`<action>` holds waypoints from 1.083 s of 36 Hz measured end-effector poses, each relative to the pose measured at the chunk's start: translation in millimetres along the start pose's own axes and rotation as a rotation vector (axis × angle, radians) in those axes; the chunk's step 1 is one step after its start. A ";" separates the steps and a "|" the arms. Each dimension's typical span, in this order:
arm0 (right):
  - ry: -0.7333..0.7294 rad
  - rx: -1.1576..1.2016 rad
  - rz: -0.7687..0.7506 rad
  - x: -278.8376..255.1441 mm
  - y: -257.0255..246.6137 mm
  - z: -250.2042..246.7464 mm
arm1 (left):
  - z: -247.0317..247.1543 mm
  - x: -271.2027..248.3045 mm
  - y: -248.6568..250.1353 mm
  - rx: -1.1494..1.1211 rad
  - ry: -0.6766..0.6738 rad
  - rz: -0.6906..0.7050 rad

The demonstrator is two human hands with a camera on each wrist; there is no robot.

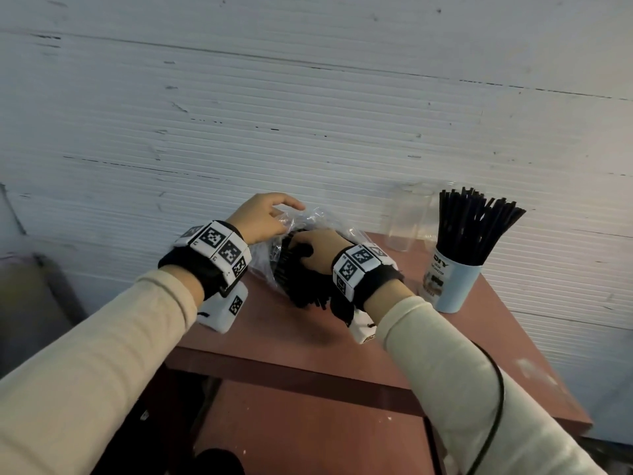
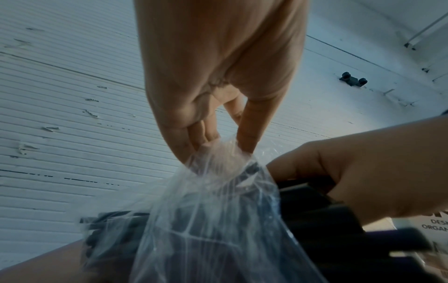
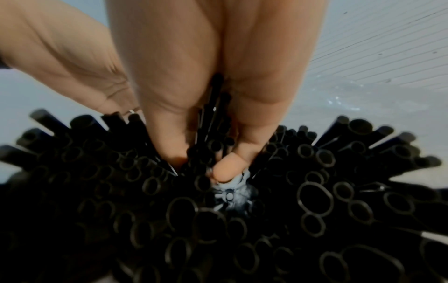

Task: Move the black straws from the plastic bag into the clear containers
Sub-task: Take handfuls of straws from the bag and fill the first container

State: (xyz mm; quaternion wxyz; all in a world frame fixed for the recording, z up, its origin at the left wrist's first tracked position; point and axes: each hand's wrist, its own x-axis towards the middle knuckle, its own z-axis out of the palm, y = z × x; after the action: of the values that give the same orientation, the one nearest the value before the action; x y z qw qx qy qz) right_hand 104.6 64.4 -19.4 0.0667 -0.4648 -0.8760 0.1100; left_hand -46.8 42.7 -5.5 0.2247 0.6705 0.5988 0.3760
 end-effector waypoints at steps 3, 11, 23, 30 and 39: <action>0.034 0.024 -0.009 -1.8 -0.1 -2.2 | -0.2 0.7 0.2 -0.003 0.010 -0.003; 0.085 -0.074 -0.066 -9.5 -0.2 -11.1 | 0.6 1.3 0.0 -0.021 0.015 -0.023; 0.148 0.047 -0.098 -23.6 15.1 -16.4 | 3.1 3.4 -5.7 -0.032 0.000 0.014; 0.121 0.104 -0.111 -22.6 20.5 -13.9 | 8.7 2.8 -6.3 0.024 -0.134 -0.012; -0.038 0.247 -0.057 -18.7 16.0 -11.9 | 17.2 3.1 -9.0 0.125 -0.091 -0.027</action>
State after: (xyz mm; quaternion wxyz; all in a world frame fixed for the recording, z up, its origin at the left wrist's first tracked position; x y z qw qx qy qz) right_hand 130.4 59.2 -12.3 0.1099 -0.4259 -0.8698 0.2238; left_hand -39.2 50.0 -22.1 0.2145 0.6915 0.6192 0.3038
